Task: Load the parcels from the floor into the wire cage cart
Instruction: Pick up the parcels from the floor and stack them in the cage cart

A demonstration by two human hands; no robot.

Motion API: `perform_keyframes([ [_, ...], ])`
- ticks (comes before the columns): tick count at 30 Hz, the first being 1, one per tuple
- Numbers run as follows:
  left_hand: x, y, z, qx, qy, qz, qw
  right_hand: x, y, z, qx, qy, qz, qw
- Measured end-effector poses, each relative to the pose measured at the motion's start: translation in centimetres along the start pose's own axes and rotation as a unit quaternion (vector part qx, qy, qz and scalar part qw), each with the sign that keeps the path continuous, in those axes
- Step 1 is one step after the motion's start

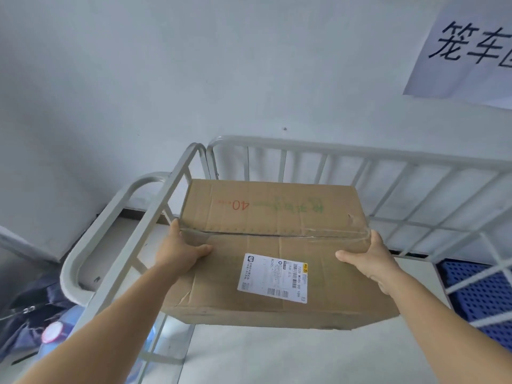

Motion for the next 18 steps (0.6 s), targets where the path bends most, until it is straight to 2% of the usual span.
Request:
perform_keyframes([
  [12, 3.4, -13.0, -7.6, 0.057, -0.063, 0.075, 0.994, -5.8, -10.5, -8.6, 0.048, -0.010, -0.099, 0.994],
  [18, 6.3, -19.1, -12.9, 0.071, -0.055, 0.098, 0.991, -9.9, -15.2, -13.4, 0.063, -0.005, -0.123, 0.990],
])
Point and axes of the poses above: each hand's wrist, its own y-axis away from the middle knuckle, its own z-axis out of the back of the hand, x = y × z, the point moved 1 cm from there along -y, towards the middle knuckle, and after that the axes turned 7 degrees about z, right-handed, at the moved point
